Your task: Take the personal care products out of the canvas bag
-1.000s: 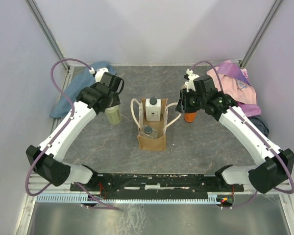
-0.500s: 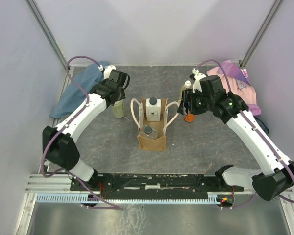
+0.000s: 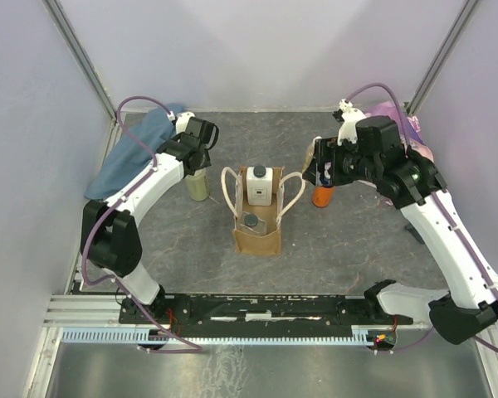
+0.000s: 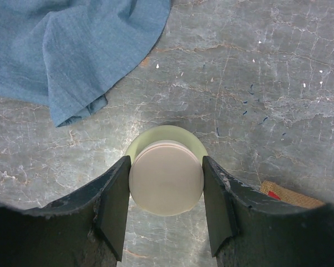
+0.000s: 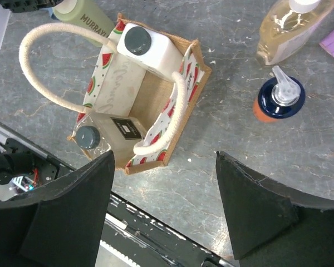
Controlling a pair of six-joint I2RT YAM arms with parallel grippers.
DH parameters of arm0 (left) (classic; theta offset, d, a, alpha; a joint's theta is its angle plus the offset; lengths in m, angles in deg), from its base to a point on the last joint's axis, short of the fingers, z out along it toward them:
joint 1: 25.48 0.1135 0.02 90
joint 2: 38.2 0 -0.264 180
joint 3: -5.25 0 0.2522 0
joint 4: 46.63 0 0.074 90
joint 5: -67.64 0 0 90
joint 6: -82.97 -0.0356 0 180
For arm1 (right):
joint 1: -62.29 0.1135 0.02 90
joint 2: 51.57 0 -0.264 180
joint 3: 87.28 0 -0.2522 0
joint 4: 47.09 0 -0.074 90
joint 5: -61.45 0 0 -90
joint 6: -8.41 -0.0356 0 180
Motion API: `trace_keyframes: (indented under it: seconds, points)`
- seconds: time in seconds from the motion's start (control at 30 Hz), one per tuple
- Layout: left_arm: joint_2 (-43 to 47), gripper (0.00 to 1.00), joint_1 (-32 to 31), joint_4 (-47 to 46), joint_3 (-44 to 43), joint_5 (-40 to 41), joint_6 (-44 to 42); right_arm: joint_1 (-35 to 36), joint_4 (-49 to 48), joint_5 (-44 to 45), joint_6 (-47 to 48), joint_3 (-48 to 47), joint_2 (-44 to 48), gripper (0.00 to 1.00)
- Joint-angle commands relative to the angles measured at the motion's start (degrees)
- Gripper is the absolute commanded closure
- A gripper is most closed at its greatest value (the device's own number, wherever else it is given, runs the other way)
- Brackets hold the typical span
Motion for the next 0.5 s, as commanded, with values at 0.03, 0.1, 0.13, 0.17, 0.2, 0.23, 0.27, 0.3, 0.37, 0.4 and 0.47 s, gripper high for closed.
trace_keyframes:
  seconds: [0.03, 0.1, 0.13, 0.17, 0.2, 0.23, 0.27, 0.3, 0.37, 0.4, 0.47]
  points:
    - [3.58, 0.52, 0.29, -2.26, -0.24, 0.83, 0.20, 0.51, -2.62, -6.11, -0.39, -8.09, -6.70, 0.21]
    - [5.64, 0.43, 0.22, -1.33, 0.34, 0.85, 0.92, 0.98, -3.95, -7.37, -1.08, -10.25, -10.07, 0.21]
    - [6.79, 0.33, 0.31, -0.95, 0.49, 0.79, 1.29, 1.21, -4.96, -8.05, -1.73, -10.92, -11.65, 0.21]
    - [7.75, 0.26, 0.33, -0.34, 0.40, 0.45, 1.43, 1.54, -5.61, -8.55, -2.20, -11.74, -13.29, 0.21]
    - [8.64, 0.18, 0.25, 0.35, 0.12, 0.12, 1.52, 1.99, -5.74, -8.61, -2.21, -12.61, -15.17, 0.21]
    - [9.95, 0.12, 0.29, 1.36, -0.24, -0.10, 1.80, 2.36, -5.90, -8.62, -2.18, -13.42, -17.69, 0.21]
    - [11.02, 0.07, 0.28, 2.37, -0.80, -0.58, 2.04, 2.82, -5.97, -8.95, -2.23, -14.12, -19.51, 0.21]
    - [12.15, 0.04, 0.23, 3.10, -1.29, -1.36, 2.18, 3.10, -6.19, -9.83, -2.41, -14.52, -21.40, 0.21]
    - [14.41, 0.01, 0.20, 4.87, -2.19, -3.51, 2.66, 3.90, -6.91, -11.67, -3.26, -14.63, -24.66, 0.22]
    - [15.50, 0.00, 0.23, 5.73, -2.81, -5.07, 2.89, 4.41, -7.28, -12.17, -3.75, -14.28, -25.91, 0.22]
    - [17.72, 0.01, 0.22, 6.67, -3.33, -8.60, 2.90, 6.01, -8.65, -11.82, -4.58, -12.91, -27.73, 0.22]
